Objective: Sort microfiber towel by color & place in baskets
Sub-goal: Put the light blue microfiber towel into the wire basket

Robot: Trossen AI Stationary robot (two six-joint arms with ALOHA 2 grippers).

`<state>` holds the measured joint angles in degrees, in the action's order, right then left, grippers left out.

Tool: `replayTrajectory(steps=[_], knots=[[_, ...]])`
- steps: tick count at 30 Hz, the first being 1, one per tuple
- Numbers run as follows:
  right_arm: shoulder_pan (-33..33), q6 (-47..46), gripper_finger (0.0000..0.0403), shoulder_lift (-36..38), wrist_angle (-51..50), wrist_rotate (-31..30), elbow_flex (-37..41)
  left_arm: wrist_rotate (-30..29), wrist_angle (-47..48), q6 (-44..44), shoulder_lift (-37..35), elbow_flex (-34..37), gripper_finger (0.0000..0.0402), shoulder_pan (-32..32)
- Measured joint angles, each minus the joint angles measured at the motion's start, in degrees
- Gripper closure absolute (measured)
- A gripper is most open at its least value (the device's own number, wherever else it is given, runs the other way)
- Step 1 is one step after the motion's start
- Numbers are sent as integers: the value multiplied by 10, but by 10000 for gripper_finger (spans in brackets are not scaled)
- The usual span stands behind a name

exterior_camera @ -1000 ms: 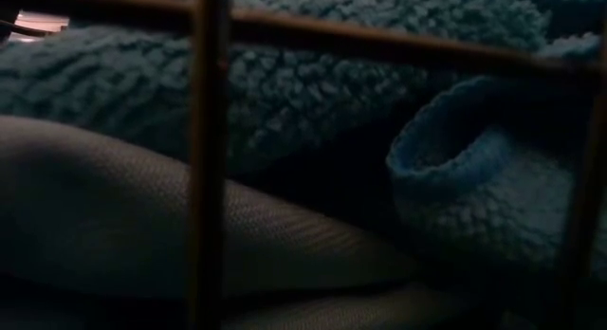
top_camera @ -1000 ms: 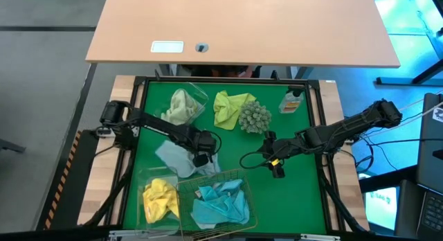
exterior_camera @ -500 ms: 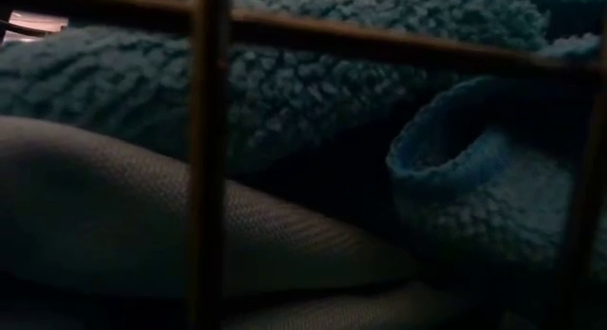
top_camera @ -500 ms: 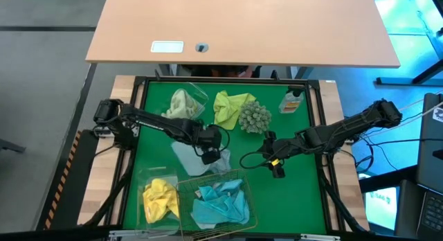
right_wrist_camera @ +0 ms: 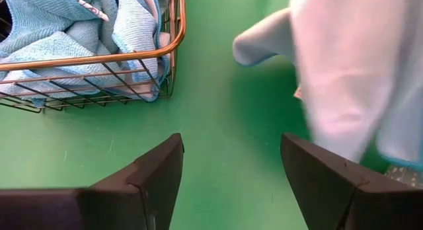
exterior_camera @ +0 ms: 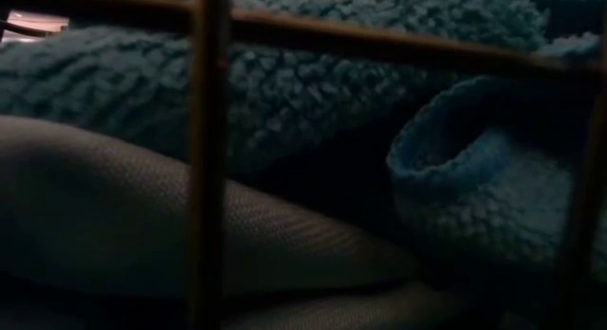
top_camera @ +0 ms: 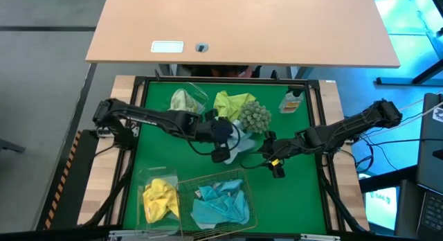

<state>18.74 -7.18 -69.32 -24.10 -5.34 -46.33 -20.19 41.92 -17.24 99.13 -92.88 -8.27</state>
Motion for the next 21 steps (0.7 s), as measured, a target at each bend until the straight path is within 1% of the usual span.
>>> replayTrajectory(steps=[8, 21], knots=[[0, 0, 150, 0, 0, 0, 0, -50, 36, 19, 0, -87, 401, -63], [0, 0, 150, 0, 0, 0, 0, -111, 44, 28, 0, -198, 401, -186]])
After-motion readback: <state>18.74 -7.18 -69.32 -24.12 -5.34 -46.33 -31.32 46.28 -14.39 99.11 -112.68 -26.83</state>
